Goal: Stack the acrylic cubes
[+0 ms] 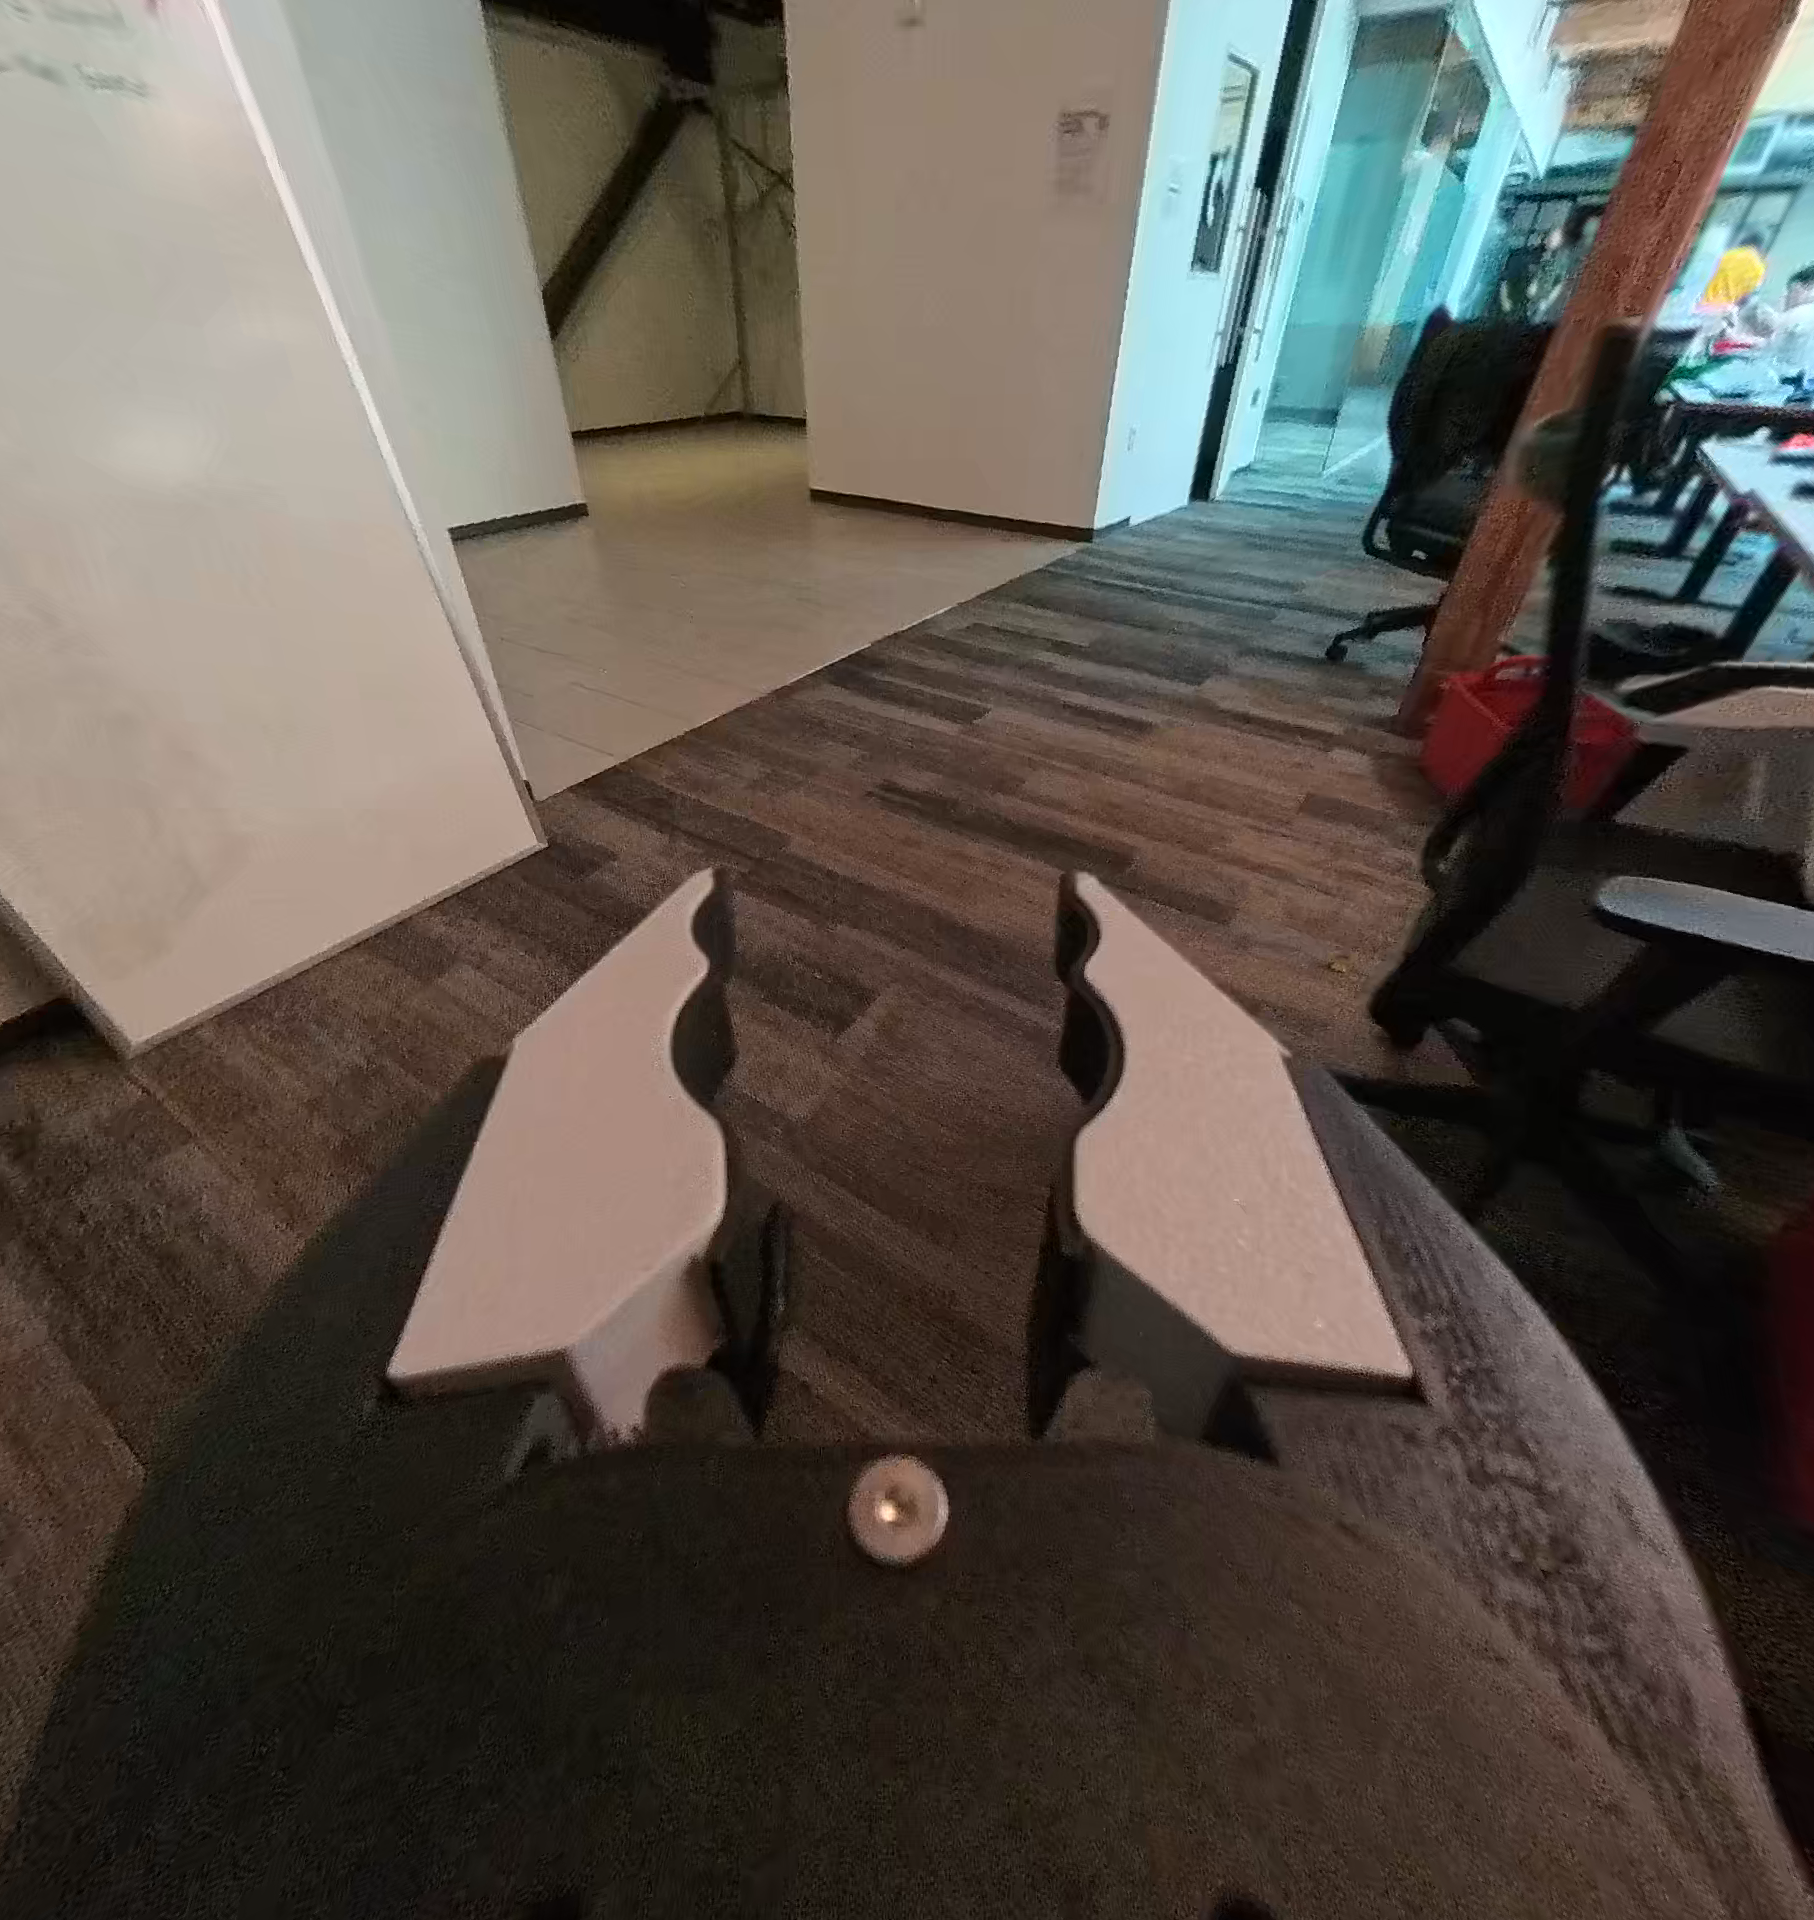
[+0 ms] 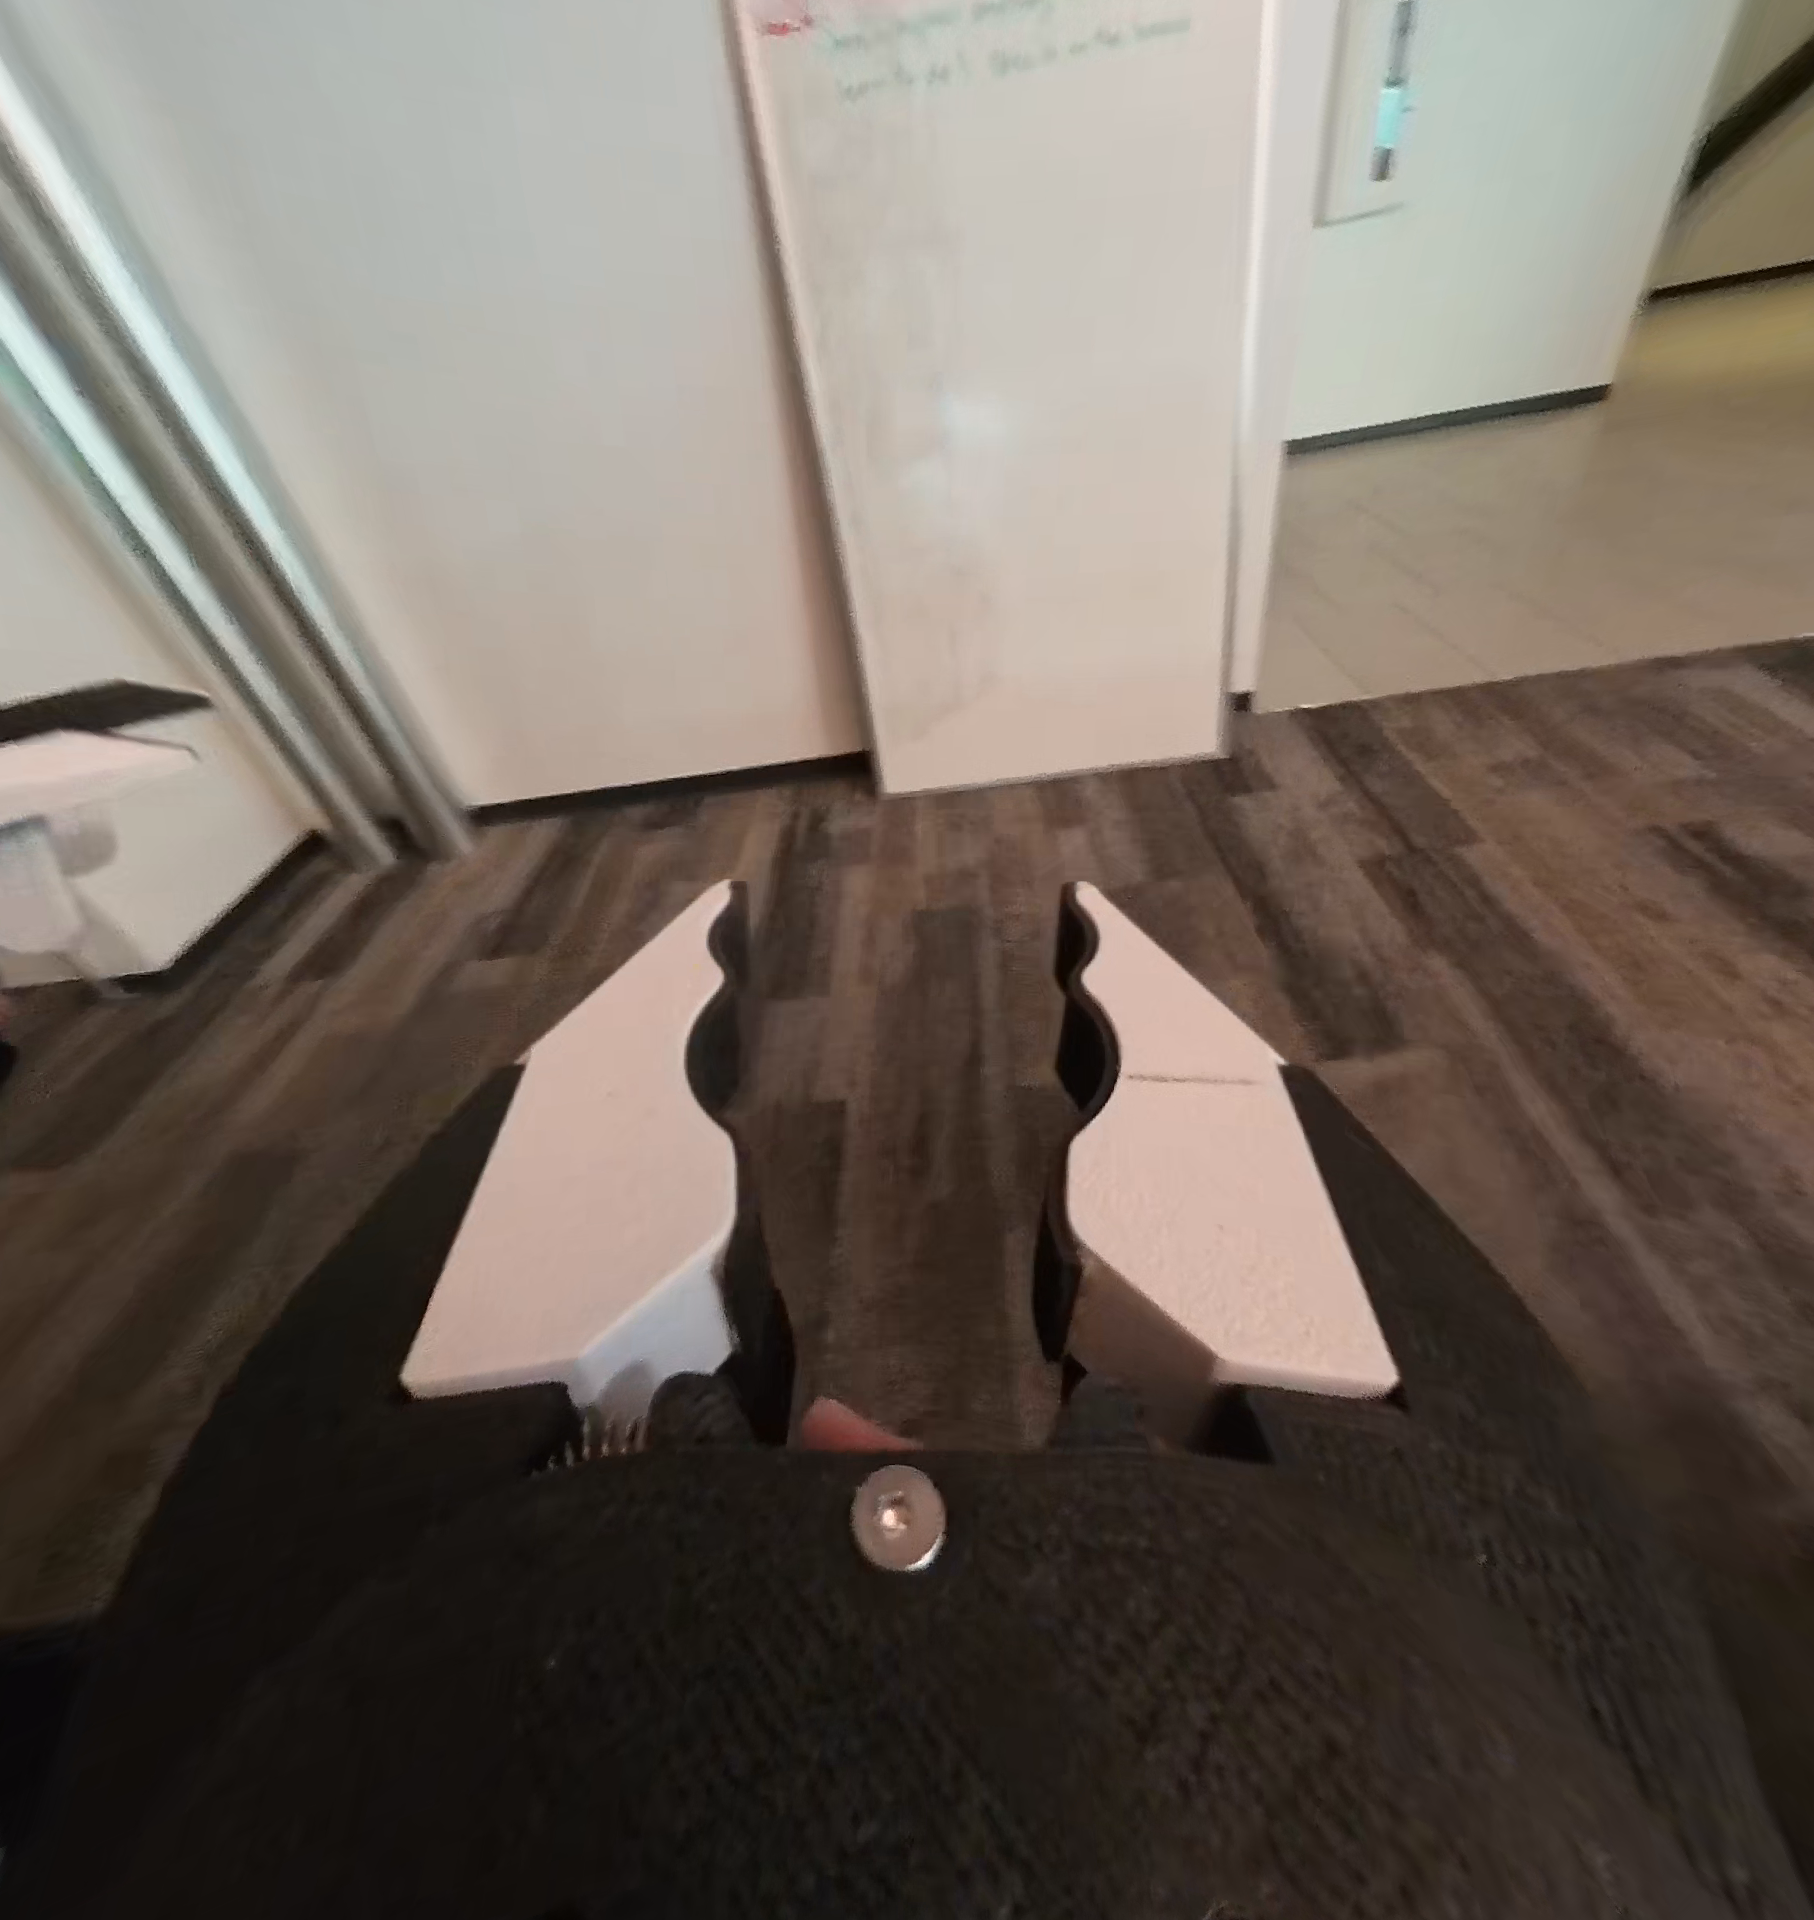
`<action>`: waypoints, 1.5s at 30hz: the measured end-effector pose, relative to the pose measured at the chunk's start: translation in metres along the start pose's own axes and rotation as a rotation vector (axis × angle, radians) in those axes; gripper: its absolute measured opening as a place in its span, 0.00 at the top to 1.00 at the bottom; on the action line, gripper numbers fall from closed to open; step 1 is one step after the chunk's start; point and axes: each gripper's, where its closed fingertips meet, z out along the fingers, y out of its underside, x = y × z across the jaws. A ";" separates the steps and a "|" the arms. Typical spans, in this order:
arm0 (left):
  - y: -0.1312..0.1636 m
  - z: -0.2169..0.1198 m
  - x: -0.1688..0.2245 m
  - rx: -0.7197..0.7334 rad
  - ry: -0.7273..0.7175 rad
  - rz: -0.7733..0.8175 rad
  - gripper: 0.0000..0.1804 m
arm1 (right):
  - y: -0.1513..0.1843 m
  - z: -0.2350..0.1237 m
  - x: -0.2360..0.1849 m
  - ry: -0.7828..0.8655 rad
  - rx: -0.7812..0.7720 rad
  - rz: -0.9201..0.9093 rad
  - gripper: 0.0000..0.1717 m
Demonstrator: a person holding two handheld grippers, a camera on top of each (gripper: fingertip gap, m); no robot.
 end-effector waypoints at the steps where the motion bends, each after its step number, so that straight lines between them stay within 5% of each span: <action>1: -0.004 0.030 -0.014 -0.019 0.010 0.002 0.66 | -0.002 0.016 0.018 0.055 -0.017 0.000 0.68; 6: -0.027 0.188 -0.022 -0.149 0.268 -0.010 0.69 | -0.028 0.068 0.098 0.244 -0.027 -0.074 0.77; 13: -0.050 0.401 0.040 -0.197 0.608 -0.142 0.83 | -0.029 0.106 0.240 0.505 -0.049 -0.154 0.85; 20: -0.069 0.613 0.086 -0.118 0.595 -0.086 0.83 | -0.034 0.197 0.414 0.523 -0.126 -0.144 0.90; 28: -0.085 0.824 0.129 -0.168 0.633 -0.015 0.79 | -0.091 0.266 0.585 0.551 -0.128 -0.202 0.90; 32: -0.068 0.922 0.141 -0.208 0.644 -0.052 0.72 | -0.092 0.281 0.677 0.651 -0.140 -0.186 0.90; 34: -0.062 0.977 0.149 -0.214 0.689 -0.050 0.69 | -0.098 0.279 0.733 0.793 -0.110 -0.173 0.79; 37: -0.070 1.058 0.179 -0.159 0.808 -0.009 0.66 | -0.098 0.273 0.809 0.978 -0.109 -0.142 0.77; 45: -0.098 1.232 0.334 -0.169 1.110 0.172 0.66 | -0.041 0.239 0.946 1.261 -0.185 0.171 0.78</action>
